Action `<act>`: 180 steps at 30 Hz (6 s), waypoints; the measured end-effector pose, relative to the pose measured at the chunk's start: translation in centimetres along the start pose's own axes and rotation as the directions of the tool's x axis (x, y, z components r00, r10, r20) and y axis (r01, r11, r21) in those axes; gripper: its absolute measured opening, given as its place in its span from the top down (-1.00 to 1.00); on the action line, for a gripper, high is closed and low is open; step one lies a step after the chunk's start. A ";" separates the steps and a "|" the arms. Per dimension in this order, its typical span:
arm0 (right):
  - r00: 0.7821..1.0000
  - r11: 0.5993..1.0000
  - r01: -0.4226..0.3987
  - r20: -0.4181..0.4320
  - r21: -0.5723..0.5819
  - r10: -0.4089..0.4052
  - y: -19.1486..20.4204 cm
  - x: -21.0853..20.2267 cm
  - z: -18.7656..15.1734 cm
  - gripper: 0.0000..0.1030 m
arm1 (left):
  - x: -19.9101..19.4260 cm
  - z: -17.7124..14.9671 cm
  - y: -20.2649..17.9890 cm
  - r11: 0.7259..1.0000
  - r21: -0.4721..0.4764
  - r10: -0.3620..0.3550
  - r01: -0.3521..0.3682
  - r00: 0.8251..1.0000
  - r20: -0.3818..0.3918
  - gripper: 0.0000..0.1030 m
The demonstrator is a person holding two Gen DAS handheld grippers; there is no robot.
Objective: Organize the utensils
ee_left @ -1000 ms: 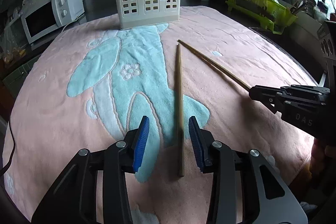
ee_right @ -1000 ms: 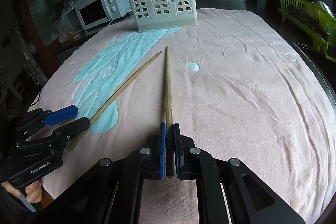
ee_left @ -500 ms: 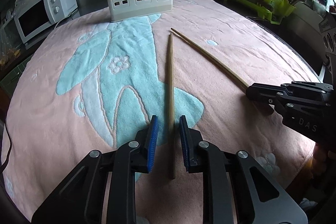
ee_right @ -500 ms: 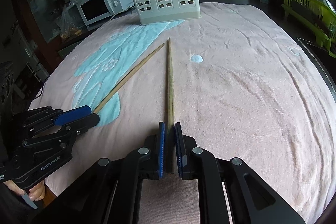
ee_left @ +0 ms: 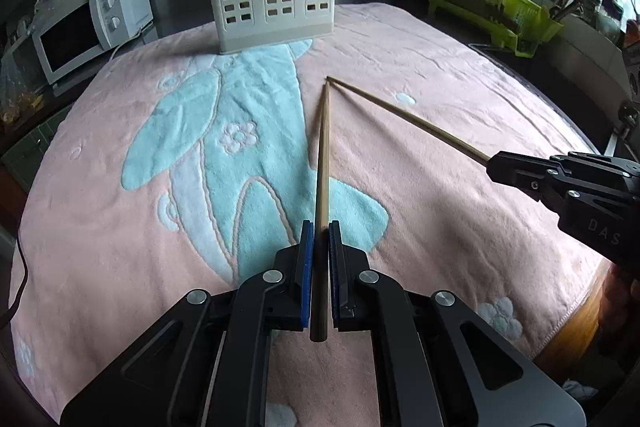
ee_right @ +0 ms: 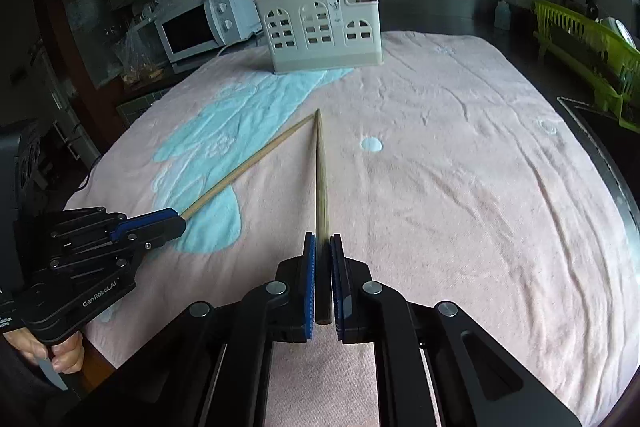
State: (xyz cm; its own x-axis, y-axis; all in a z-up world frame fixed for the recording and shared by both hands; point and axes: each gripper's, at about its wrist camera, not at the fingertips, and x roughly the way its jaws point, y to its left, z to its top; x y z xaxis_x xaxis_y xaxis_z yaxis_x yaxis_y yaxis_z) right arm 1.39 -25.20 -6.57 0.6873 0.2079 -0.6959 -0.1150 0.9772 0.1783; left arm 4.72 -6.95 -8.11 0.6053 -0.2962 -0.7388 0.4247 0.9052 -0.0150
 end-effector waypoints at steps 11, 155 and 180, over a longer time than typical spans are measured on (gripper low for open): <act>0.988 0.998 -0.026 0.152 -0.059 0.035 1.3 -3.9 4.6 0.86 | -5.0 3.8 1.7 0.999 -0.044 -0.003 0.013 0.976 0.217 0.89; 0.966 0.993 0.071 0.254 -0.094 -0.045 1.8 -3.9 8.5 -0.72 | -10.2 6.9 4.6 0.930 -0.266 0.337 -0.255 0.879 0.338 -0.91; 0.973 0.993 0.065 0.227 -0.103 -0.040 2.2 -3.5 7.0 -0.78 | -9.0 4.8 4.2 0.928 -0.249 0.341 -0.276 0.900 0.271 -0.91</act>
State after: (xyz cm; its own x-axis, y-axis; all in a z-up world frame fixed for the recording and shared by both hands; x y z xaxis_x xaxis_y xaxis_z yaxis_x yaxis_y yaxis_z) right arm 3.74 -24.09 1.07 0.8362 0.1537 -0.5264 -0.1436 0.9878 0.0602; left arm 4.29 -1.96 1.73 0.8723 -0.0406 -0.4873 0.0589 0.9980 0.0224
